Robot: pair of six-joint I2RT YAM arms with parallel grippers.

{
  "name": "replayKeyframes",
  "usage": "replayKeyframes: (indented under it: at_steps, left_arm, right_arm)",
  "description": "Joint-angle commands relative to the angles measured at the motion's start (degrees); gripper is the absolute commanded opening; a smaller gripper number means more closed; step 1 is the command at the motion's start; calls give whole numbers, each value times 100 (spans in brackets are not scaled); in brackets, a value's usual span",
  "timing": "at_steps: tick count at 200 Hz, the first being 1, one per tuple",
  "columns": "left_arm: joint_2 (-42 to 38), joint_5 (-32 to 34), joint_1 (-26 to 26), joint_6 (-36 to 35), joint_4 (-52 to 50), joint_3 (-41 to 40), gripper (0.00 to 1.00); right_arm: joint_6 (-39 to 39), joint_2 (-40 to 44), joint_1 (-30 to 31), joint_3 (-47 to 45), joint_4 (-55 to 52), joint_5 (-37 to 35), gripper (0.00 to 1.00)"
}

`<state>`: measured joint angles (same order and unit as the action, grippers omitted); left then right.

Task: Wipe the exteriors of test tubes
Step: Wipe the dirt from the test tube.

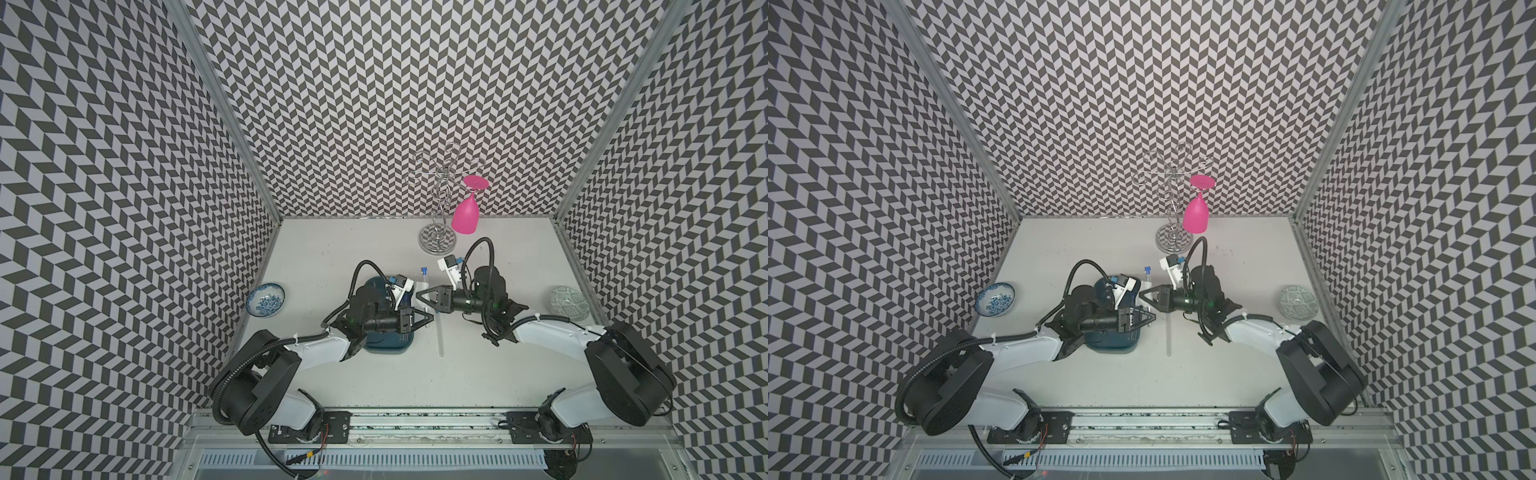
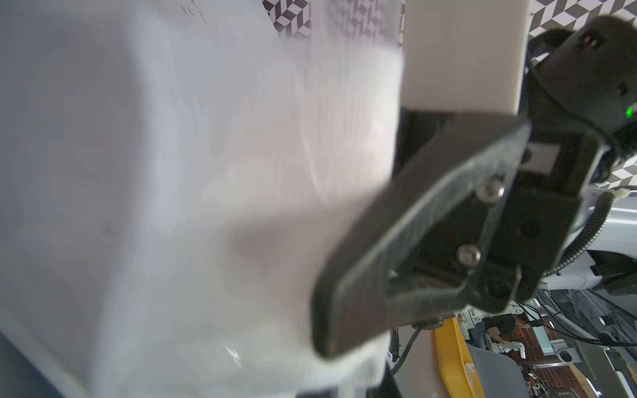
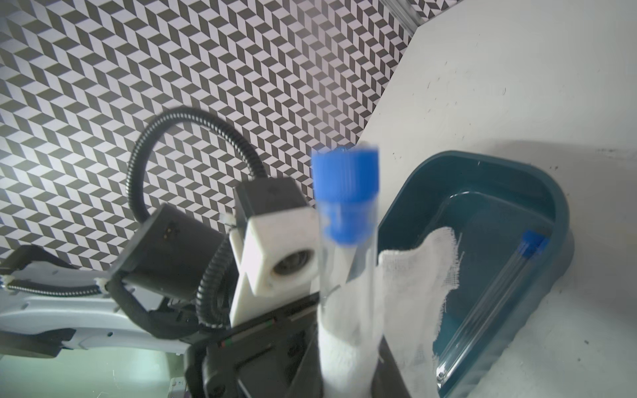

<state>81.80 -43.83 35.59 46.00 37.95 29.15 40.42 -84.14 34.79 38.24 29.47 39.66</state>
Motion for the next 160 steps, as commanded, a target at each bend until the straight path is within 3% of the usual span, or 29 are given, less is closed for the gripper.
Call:
replayKeyframes:
  at_steps: [1, 74, 95, 160]
  left_arm:
    - [0, 69, -140, 58, 625, 201, 16]
    - [32, 137, -139, 140, 658, 230, 16]
    - [-29, 218, -138, 228, 685, 116, 24]
    - [-992, 665, -190, -9, -199, -317, 30]
  right_arm:
    - [-22, 52, 85, -396, -70, -172, 18]
    - [-189, 167, 103, -266, -291, -322, 14]
    - [-265, 243, 84, -109, -443, -367, 14]
    - [-823, 413, 69, 425, -1298, -408, 14]
